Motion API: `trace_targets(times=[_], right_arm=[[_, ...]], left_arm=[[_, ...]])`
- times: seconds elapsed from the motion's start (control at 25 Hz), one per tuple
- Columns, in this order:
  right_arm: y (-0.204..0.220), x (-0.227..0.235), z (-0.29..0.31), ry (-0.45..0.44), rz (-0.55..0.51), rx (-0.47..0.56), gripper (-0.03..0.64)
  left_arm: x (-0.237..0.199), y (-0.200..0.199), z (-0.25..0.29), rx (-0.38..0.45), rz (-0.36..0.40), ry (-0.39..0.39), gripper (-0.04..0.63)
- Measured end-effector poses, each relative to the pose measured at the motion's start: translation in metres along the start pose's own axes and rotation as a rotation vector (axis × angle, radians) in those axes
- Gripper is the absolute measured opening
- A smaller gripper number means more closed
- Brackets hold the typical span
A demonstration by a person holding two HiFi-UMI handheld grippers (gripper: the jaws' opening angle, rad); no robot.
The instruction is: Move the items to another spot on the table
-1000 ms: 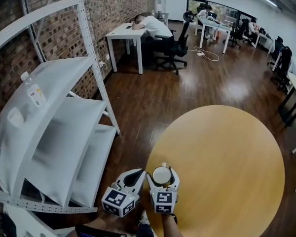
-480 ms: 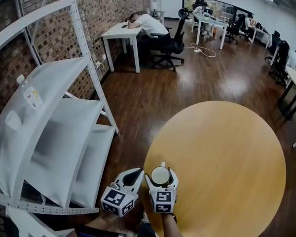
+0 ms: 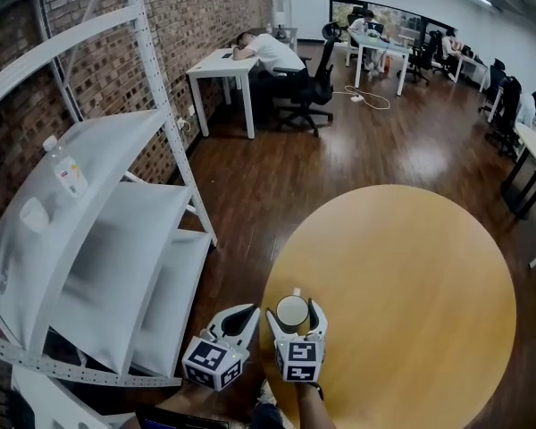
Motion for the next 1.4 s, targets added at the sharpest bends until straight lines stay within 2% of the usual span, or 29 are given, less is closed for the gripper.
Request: trace_targets(times=[0.28,0.48,0.76,0.8,0.84,0.88,1.0,1.16,1.4], right_arm=[[-0.038,-0.007,-0.051,0.007,-0.007,0.088,0.437],[-0.059,-0.028,-0.110,-0.019,-0.055,0.148,0.417],[-0.073,-0.043,-0.199,-0.004,-0.084,0.201,0.396],[-0.074,-0.045,-0.213,0.004,-0.088,0.205,0.357],[-0.075,-0.048,-0.228,0.012,-0.088,0.207,0.278],[-0.075,-0.051,-0.242,0.020,-0.087,0.211,0.235],[-0.075,-0.054,-0.279,0.051,-0.101,0.243,0.209],[-0.083,-0.056,-0.321,0.113,-0.098,0.274,0.092],[-0.090,-0.049,-0.373,0.148,-0.104,0.324,0.006]], left_arm=[[0.028,-0.022,-0.023,0.043,0.009,0.026,0.002],[0.061,-0.037,-0.051,0.097,0.023,0.066,0.002],[0.104,-0.047,-0.086,0.169,0.033,0.133,0.002],[0.111,-0.048,-0.091,0.170,0.032,0.142,0.002],[0.120,-0.048,-0.096,0.173,0.031,0.154,0.002],[0.128,-0.048,-0.100,0.183,0.032,0.168,0.002],[0.154,-0.051,-0.109,0.222,0.050,0.211,0.002],[0.186,-0.065,-0.121,0.256,0.074,0.275,0.002],[0.231,-0.079,-0.128,0.316,0.133,0.351,0.002]])
Point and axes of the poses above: the fingertips, and each gripper's own axes: z forward along the fingers, x to its right, y out of its underside, the point moved 9 cm from there along -z, backward along the fingers, and after that the axes turned 7 degrees about z, right-handed, at the moved point
